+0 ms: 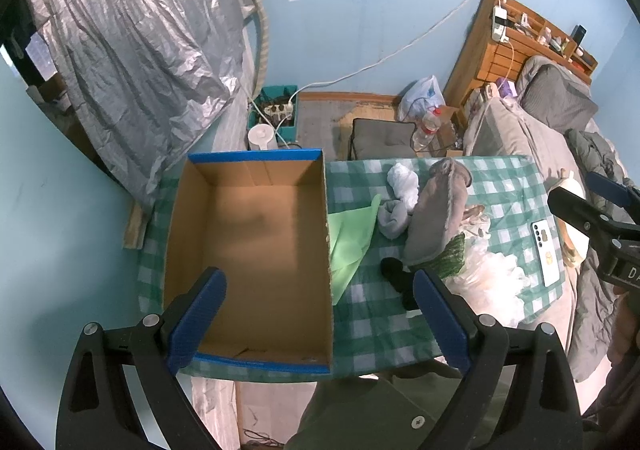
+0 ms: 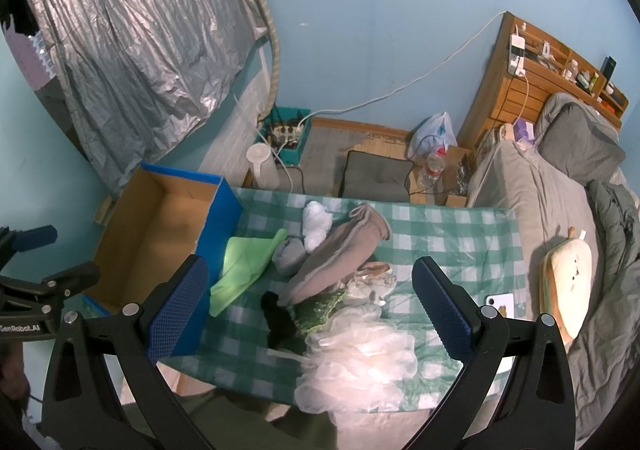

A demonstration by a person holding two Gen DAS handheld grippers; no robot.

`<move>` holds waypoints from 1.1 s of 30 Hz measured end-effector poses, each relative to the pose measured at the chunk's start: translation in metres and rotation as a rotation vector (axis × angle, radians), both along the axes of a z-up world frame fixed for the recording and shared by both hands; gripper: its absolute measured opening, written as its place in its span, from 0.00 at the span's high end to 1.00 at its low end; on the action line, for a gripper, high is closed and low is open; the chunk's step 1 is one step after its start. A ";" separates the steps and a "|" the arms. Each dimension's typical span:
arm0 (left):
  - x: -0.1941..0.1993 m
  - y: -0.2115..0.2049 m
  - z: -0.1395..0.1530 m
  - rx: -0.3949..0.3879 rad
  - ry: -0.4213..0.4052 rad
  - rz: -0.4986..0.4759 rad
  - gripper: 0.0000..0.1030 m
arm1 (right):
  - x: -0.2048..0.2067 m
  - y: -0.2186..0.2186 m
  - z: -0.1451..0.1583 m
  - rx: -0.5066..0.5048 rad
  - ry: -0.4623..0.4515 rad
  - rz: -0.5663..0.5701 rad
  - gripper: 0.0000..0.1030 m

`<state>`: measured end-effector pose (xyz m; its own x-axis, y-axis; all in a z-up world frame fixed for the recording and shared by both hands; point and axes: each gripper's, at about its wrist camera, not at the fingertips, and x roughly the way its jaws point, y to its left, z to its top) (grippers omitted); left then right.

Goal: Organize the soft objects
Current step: 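Move both tools toward the soft items on the checked table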

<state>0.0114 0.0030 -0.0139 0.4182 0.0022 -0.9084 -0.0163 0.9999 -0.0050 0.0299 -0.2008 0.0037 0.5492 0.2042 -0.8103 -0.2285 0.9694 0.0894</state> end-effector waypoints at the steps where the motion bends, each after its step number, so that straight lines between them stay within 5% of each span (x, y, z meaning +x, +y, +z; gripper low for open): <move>1: 0.002 -0.001 0.000 -0.001 0.000 -0.001 0.07 | 0.000 0.000 0.000 0.000 0.000 0.001 0.02; 16: 0.002 -0.016 -0.002 -0.016 0.064 -0.031 0.07 | 0.007 -0.004 -0.011 -0.006 0.030 -0.004 0.02; 23: 0.007 -0.021 -0.015 0.169 0.102 -0.053 0.07 | 0.007 -0.016 -0.021 -0.004 0.063 -0.010 0.02; 28: 0.015 -0.032 -0.025 0.115 0.022 -0.081 0.07 | 0.008 -0.031 -0.032 -0.003 0.099 -0.017 0.02; 33: 0.027 -0.039 -0.039 0.061 0.078 -0.106 0.07 | 0.010 -0.046 -0.050 0.010 0.153 -0.017 0.02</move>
